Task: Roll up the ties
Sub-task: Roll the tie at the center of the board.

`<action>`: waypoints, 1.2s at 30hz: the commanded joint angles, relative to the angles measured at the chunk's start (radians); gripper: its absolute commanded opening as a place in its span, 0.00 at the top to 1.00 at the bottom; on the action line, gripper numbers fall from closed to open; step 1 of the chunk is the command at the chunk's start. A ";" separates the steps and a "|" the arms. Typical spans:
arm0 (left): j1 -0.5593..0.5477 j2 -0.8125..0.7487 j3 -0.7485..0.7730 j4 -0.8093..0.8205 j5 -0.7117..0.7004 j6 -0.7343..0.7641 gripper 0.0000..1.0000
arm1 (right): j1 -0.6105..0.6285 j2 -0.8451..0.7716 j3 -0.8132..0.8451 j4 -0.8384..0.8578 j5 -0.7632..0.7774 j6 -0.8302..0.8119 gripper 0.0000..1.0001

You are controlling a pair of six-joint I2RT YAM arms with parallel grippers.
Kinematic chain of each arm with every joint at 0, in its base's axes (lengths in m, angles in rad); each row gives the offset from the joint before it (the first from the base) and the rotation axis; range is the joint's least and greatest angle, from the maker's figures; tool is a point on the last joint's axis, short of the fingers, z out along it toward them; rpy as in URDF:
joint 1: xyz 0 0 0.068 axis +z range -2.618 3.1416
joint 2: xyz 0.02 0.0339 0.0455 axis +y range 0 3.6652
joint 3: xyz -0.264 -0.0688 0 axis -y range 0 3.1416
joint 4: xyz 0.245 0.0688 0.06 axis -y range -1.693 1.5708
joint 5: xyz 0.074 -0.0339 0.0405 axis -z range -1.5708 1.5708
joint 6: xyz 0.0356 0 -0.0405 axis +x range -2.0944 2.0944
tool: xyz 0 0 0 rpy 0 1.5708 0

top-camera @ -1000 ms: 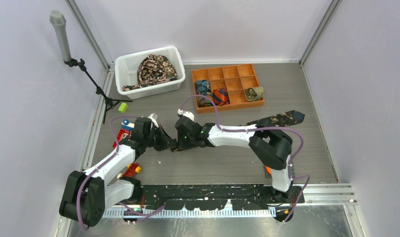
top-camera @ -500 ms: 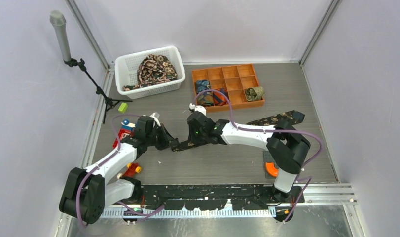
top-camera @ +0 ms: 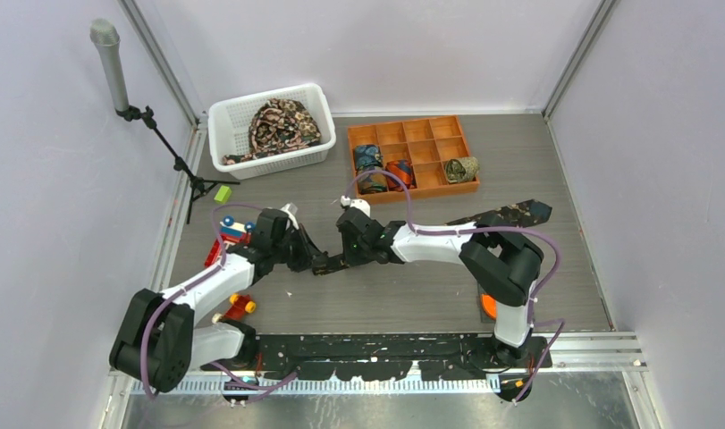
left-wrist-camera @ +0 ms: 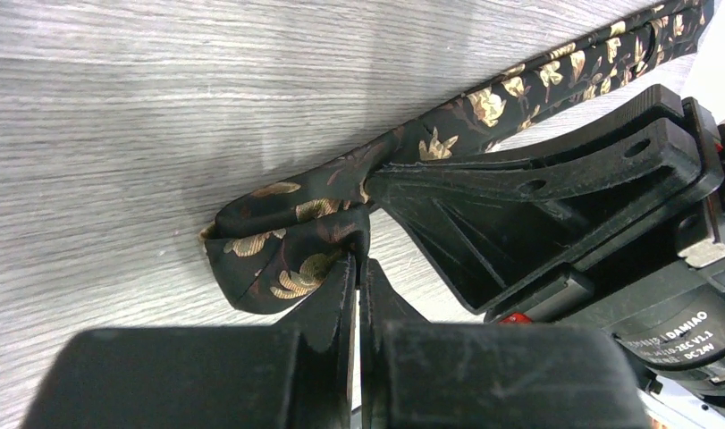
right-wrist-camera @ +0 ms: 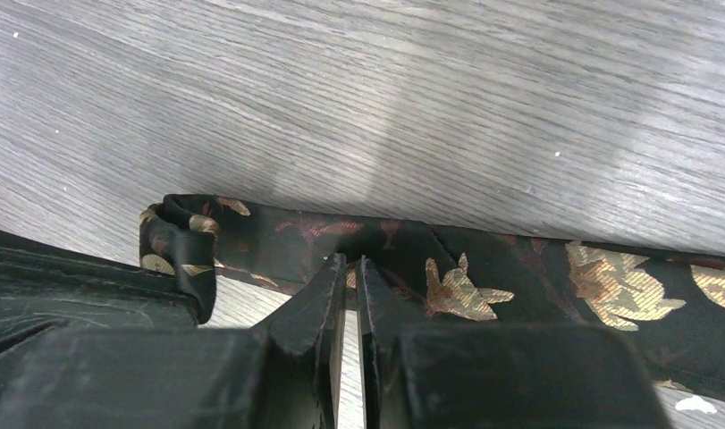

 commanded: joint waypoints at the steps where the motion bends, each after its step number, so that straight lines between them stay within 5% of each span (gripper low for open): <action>1: -0.023 0.037 0.040 0.079 -0.012 -0.018 1.00 | 0.004 -0.005 -0.038 0.031 -0.002 0.016 0.86; 29: -0.079 0.233 -0.006 0.292 -0.019 -0.047 1.00 | 0.005 -0.067 -0.054 0.017 -0.014 0.032 0.86; 36: -0.079 0.216 -0.024 0.305 -0.024 -0.046 0.95 | 0.003 -0.105 0.001 -0.037 -0.039 0.013 0.79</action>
